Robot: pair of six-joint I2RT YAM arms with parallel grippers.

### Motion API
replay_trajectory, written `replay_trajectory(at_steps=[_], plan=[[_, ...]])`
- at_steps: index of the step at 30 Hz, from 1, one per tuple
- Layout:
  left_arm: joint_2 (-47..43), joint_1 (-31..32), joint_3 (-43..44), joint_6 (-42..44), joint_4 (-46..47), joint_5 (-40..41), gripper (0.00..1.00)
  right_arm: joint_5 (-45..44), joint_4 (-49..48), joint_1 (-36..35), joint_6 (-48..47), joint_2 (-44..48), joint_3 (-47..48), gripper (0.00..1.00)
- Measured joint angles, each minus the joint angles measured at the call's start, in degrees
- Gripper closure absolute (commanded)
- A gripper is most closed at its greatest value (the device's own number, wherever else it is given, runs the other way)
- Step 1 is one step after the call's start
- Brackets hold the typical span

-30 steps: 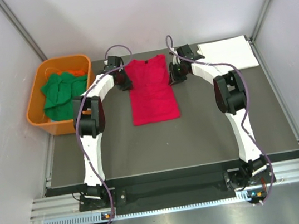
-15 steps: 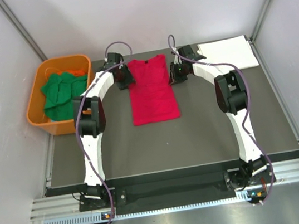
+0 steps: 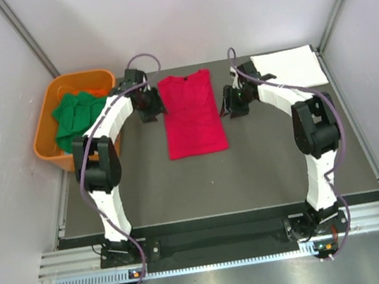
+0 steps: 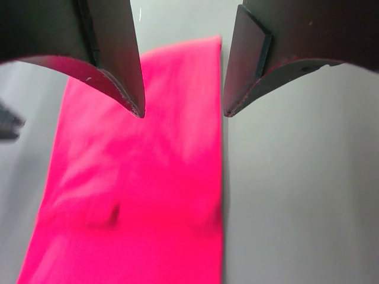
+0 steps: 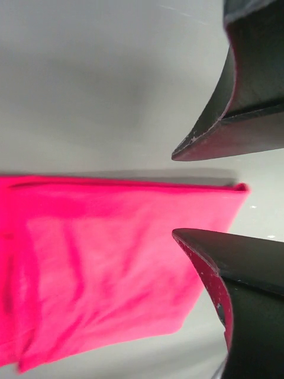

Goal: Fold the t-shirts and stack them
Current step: Fold the tshirt

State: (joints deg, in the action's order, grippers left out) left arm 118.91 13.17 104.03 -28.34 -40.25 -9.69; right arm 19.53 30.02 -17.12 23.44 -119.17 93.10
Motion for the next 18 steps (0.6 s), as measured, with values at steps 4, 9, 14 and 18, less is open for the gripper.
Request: replay_trajectory(at_steps=[4,9,14,18], plan=[[-7.9,0.2,-13.9,0.0,0.2,-3.5,0.4,0.0,0.2,-0.4,3.1,5.6,-9.9,0.52],[-14.0,0.5,-30.0,-0.3,3.1,-8.3,0.4,0.5,-0.5,-0.8,5.3,9.0,-19.7,0.52],[-15.3,0.6,-37.8,-1.5,6.3,-11.2,0.41,2.6,-2.2,-1.5,6.9,10.9,-23.6,0.52],[-15.9,0.6,-40.1,-2.0,8.0,-11.2,0.42,3.5,-4.3,-2.7,7.6,12.2,-24.3,0.52]])
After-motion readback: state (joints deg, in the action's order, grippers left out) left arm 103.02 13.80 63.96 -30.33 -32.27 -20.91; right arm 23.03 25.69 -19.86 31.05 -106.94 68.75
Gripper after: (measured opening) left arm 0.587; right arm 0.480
